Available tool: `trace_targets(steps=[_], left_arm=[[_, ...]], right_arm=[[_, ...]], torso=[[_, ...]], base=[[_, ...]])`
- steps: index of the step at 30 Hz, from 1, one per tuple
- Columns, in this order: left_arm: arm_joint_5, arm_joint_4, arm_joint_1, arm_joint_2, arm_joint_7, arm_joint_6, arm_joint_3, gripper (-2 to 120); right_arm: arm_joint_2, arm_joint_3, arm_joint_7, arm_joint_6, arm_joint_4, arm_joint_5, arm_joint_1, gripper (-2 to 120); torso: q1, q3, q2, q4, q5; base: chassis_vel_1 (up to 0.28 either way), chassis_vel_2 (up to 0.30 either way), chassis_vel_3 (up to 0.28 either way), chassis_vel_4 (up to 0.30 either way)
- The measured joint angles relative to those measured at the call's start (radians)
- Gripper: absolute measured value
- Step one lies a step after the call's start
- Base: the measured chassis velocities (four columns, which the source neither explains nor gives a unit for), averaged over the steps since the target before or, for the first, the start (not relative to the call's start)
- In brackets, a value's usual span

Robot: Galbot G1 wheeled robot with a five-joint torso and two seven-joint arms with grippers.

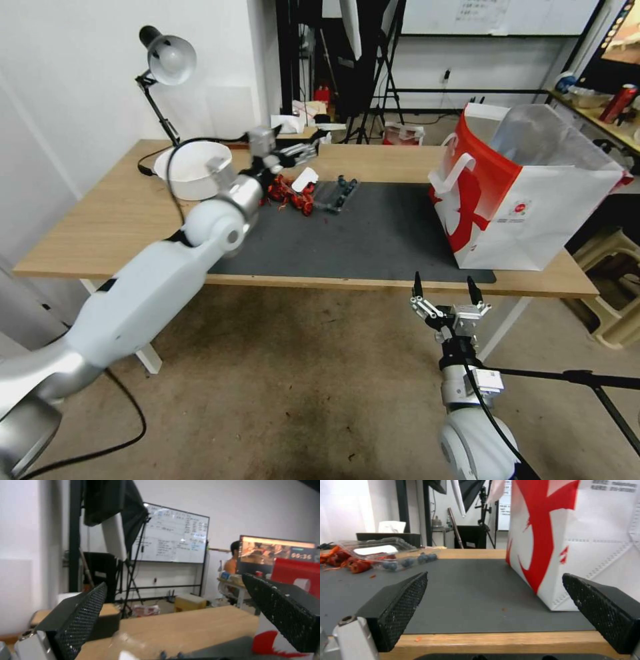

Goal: Pick up the trash from the table and place it into the takeout bag.

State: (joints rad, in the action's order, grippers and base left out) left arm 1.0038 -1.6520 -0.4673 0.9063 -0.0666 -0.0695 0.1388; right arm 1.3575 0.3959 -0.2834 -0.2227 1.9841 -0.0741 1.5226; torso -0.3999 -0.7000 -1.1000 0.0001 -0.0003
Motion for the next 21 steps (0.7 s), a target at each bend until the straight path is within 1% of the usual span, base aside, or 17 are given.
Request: trace_targets(steps=[2,4,5,6,8,9,11,12,13,14,15,16,17,18,20,21], left_arm=[[-0.008,-0.029,-0.059,-0.023,0.001,0.002,-0.045,100],[-0.012,-0.038,-0.080,-0.031,0.002,0.003,-0.061,100],[-0.019,-0.053,-0.111,-0.042,0.004,0.003,-0.089,100],[-0.019,-0.053,-0.111,-0.042,0.004,0.003,-0.089,100],[-0.028,-0.069,-0.157,-0.055,0.009,0.003,-0.127,100],[-0.028,-0.069,-0.157,-0.055,0.009,0.003,-0.127,100],[-0.040,-0.083,-0.204,-0.068,0.016,-0.004,-0.168,100],[-0.040,-0.083,-0.204,-0.068,0.016,-0.004,-0.168,100],[-0.046,-0.087,-0.226,-0.074,0.020,-0.005,-0.185,100],[-0.054,-0.096,-0.260,-0.083,0.024,-0.011,-0.213,100],[-0.054,-0.096,-0.260,-0.083,0.024,-0.011,-0.213,100],[-0.061,-0.103,-0.286,-0.089,0.025,-0.018,-0.234,100],[-0.068,-0.109,-0.310,-0.092,0.025,-0.023,-0.252,100],[-0.068,-0.109,-0.310,-0.092,0.025,-0.023,-0.252,100],[-0.087,-0.129,-0.360,-0.095,0.024,-0.032,-0.287,100],[-0.087,-0.129,-0.360,-0.095,0.024,-0.032,-0.287,100]], right_arm=[[-0.002,-0.011,0.000,0.001,-0.004,0.002,-0.004,100],[-0.002,-0.014,0.000,0.001,-0.005,0.003,-0.006,100],[-0.002,-0.018,0.000,0.001,-0.007,0.003,-0.007,100],[-0.002,-0.018,0.000,0.001,-0.007,0.003,-0.007,100],[-0.004,-0.024,0.000,0.002,-0.009,0.004,-0.008,100],[-0.004,-0.024,0.000,0.002,-0.009,0.004,-0.008,100],[-0.005,-0.031,0.000,0.002,-0.009,0.006,-0.008,100],[-0.005,-0.031,0.000,0.002,-0.009,0.006,-0.008,100],[-0.007,-0.033,0.000,0.002,-0.009,0.006,-0.008,100],[-0.010,-0.036,-0.001,0.002,-0.009,0.006,-0.008,100],[-0.010,-0.036,-0.001,0.002,-0.009,0.006,-0.008,100],[-0.012,-0.036,-0.001,0.003,-0.009,0.006,-0.007,100],[-0.014,-0.036,-0.001,0.003,-0.009,0.006,-0.006,100],[-0.014,-0.036,-0.001,0.003,-0.009,0.006,-0.006,100],[-0.016,-0.036,-0.001,0.003,-0.009,0.006,-0.006,100],[-0.016,-0.036,-0.001,0.003,-0.009,0.006,-0.006,100]], torso=[[0.000,0.000,0.000,0.0001,0.0001],[0.000,0.000,0.000,0.0000,0.0001],[0.000,0.000,0.000,-0.0004,0.0003],[0.000,0.000,0.000,-0.0004,0.0003],[0.000,0.000,0.000,0.0000,-0.0001],[0.000,0.000,0.000,0.0000,-0.0001],[0.000,0.000,0.000,-0.0003,0.0005],[0.000,0.000,0.000,-0.0003,0.0005],[0.000,0.000,0.000,-0.0001,-0.0001],[0.000,0.000,0.000,-0.0001,0.0003],[0.000,0.000,0.000,-0.0001,0.0003],[0.000,0.000,0.000,0.0001,0.0005],[0.000,0.000,0.000,0.0001,-0.0001],[0.000,0.000,0.000,0.0001,-0.0001],[0.000,0.000,0.000,-0.0002,0.0004],[0.000,0.000,0.000,-0.0002,0.0004]], base=[[0.000,0.000,0.000,0.000],[0.000,0.000,0.000,0.000],[0.000,0.000,0.000,0.000],[0.000,0.000,0.000,0.000],[0.000,0.000,0.000,0.000],[0.000,0.000,0.000,0.000],[0.000,0.000,0.000,0.000],[0.000,0.000,0.000,0.000],[0.000,0.000,0.000,0.000],[0.000,0.000,0.000,0.000],[0.000,0.000,0.000,0.000],[0.000,0.000,0.000,0.000],[0.000,0.000,0.000,0.000],[0.000,0.000,0.000,0.000],[0.000,0.000,0.000,0.000],[0.000,0.000,0.000,0.000]])
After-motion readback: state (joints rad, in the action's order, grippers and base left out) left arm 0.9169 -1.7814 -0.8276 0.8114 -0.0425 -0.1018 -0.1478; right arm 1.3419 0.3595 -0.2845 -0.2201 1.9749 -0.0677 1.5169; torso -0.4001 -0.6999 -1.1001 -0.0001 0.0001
